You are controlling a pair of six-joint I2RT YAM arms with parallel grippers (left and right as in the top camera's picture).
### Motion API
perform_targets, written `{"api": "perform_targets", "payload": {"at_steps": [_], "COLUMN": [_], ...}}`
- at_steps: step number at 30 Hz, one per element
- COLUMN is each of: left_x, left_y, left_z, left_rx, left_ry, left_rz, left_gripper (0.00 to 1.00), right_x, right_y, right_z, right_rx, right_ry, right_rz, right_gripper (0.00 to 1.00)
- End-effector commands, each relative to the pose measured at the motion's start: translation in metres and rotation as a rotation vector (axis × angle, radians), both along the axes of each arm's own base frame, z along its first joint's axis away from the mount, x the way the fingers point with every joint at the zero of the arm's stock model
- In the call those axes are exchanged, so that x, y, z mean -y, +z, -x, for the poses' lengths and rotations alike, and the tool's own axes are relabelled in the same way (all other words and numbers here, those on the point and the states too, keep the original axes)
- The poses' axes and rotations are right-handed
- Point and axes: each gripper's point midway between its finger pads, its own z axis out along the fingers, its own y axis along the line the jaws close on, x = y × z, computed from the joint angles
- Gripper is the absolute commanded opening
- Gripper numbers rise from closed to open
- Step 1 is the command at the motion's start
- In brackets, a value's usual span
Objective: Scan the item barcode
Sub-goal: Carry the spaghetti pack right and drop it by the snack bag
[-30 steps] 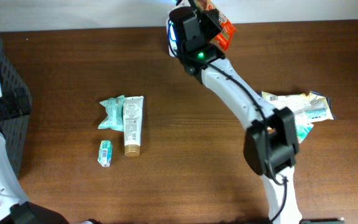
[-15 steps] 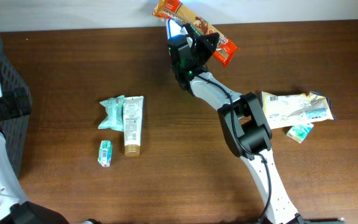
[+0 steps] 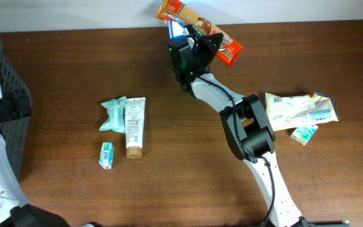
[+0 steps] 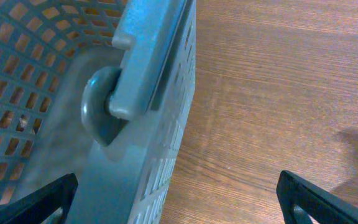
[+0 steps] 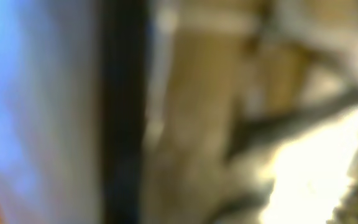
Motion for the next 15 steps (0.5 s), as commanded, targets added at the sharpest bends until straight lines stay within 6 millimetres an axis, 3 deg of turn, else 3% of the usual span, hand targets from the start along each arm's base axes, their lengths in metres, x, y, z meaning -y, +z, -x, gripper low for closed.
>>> {"api": "perform_targets", "payload": {"at_steps": [1,4,6,8,11,13,15], "left_x": [0.0,0.0,0.0,0.0,0.0,0.0,0.0], "left_y": [0.0,0.0,0.0,0.0,0.0,0.0,0.0], "left_z": [-0.001,-0.001,-0.001,-0.001,-0.001,-0.001,-0.001], "left_rx": [0.004,0.004,0.004,0.004,0.004,0.004,0.004], "left_ry": [-0.003,-0.003,-0.003,-0.003,-0.003,-0.002,-0.003], "left_rz": [0.009,0.009,0.009,0.009,0.009,0.009,0.009], "left_gripper": [0.99,0.99,0.99,0.99,0.99,0.99,0.99], "right_x": [-0.009,-0.019,-0.031,-0.055,-0.107,-0.165,-0.189], "right_y": [0.165,0.224,0.242,0.238,0.184,0.115,0.088], "right_z": [0.041,0.077,0.091,0.095,0.099,0.128,0.154], "right_rx": [0.313,0.4,0.406,0.356,0.108,-0.199,-0.348], "right_ry": [-0.062,-0.076,-0.037,0.055,0.279,0.502,0.562], "right_rz": [-0.159,-0.215,-0.236,-0.239,-0.255,-0.44,-0.578], "right_gripper": [0.04,0.04,0.04,0.04,0.04,0.04,0.04]}}
